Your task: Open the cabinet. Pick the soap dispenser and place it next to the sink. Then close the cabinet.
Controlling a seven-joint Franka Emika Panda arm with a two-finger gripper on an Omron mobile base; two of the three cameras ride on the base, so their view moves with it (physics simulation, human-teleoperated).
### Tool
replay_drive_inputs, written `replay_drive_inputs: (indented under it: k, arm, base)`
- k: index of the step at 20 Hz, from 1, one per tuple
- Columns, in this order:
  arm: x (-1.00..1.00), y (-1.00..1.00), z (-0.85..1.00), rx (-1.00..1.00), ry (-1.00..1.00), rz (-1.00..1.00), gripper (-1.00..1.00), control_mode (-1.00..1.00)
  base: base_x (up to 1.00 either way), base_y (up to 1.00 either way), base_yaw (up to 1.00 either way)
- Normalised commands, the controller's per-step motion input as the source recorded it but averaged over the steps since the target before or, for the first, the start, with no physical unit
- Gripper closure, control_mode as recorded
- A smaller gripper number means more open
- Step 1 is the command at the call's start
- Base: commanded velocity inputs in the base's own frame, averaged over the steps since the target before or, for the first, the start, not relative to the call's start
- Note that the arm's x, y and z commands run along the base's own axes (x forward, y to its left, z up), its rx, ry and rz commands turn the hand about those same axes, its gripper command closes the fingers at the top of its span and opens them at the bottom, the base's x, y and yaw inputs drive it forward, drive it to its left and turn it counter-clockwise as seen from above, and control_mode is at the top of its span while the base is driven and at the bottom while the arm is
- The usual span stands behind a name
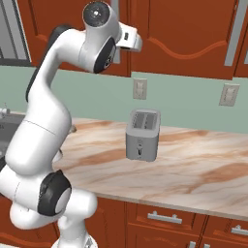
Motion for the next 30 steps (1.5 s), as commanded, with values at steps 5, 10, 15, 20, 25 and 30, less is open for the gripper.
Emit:
replay_drive_inputs:
  k: [5, 10, 15, 20, 25, 30]
  arm:
    - [-0.44, 0.15, 0.06, 0.00, 0.04, 0.00, 1.00, -1.00]
    - [-0.44, 0.20, 0.08, 0.00, 0.05, -0.01, 1.00, -1.00]
    - [-0.46, 0.23, 0.06, 0.00, 0.04, -0.03, 1.00, -1.00]
    - [-0.54, 0.29, 0.00, 0.00, 0.00, -0.17, 1.00, -1.00]
    - [-0.51, 0.36, 0.00, 0.00, 0.00, -0.28, 1.00, -1.00]
    - [-0.48, 0.40, 0.00, 0.00, 0.00, -0.29, 1.00, -1.00]
  base:
    - [0.00, 0.00, 0.00]
    - [0.00, 0.00, 0.00]
    - [0.00, 0.00, 0.00]
    - [0.00, 0.00, 0.00]
    - [0.00, 0.00, 0.00]
    - [0.00, 0.00, 0.00]
